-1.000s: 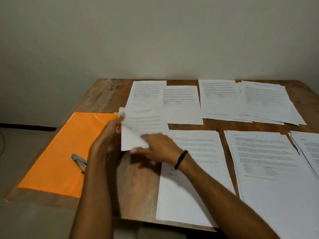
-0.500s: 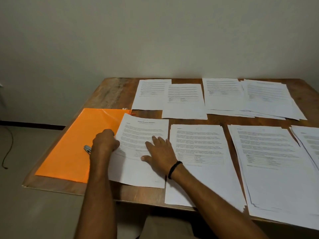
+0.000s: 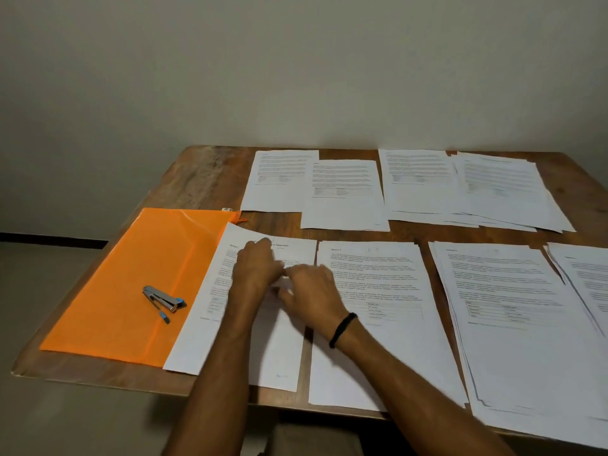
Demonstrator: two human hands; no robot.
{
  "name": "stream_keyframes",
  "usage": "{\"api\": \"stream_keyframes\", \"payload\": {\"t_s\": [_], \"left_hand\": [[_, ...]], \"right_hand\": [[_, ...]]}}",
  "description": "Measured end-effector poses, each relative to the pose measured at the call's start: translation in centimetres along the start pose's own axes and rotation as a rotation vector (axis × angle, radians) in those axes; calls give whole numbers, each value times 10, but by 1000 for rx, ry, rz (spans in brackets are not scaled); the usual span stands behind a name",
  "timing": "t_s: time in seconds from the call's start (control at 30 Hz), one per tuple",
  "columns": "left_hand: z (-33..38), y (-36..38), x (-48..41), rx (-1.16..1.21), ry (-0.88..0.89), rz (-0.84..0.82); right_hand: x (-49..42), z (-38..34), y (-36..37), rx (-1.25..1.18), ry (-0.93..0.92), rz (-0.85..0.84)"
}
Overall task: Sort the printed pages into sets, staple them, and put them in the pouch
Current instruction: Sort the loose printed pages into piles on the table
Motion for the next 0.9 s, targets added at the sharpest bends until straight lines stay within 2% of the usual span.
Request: {"api": "stream_keyframes", "payload": {"t_s": [0.17,0.23,0.37,0.47,0.63,0.9], "left_hand": [[18,-2,-21,73,-20,26],[25,1,-27,101,-8,28],[33,11,-39,127,15,9],[32,13,-45,146,28,22],[30,12,-52,169,35,59],[48,0,-46,245,86,115]], "right_hand": [[-65,84,-48,-196,239,186],[-93,112,-53,-169,265,171],[-132,157,-38,30,282,6],[-143,165,-32,50,248,0],[-146,170,-41,-144,365,114],[-141,165,-38,-202,400,160]]}}
Point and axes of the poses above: each hand's wrist, its own x-axis away from the middle knuckle, its own y-axis out of the palm, z = x × y, the point moved 10 cm from there along -x, towards the middle knuckle, and after that the axes turned 3 degrees about y, right-handed, at the moved point
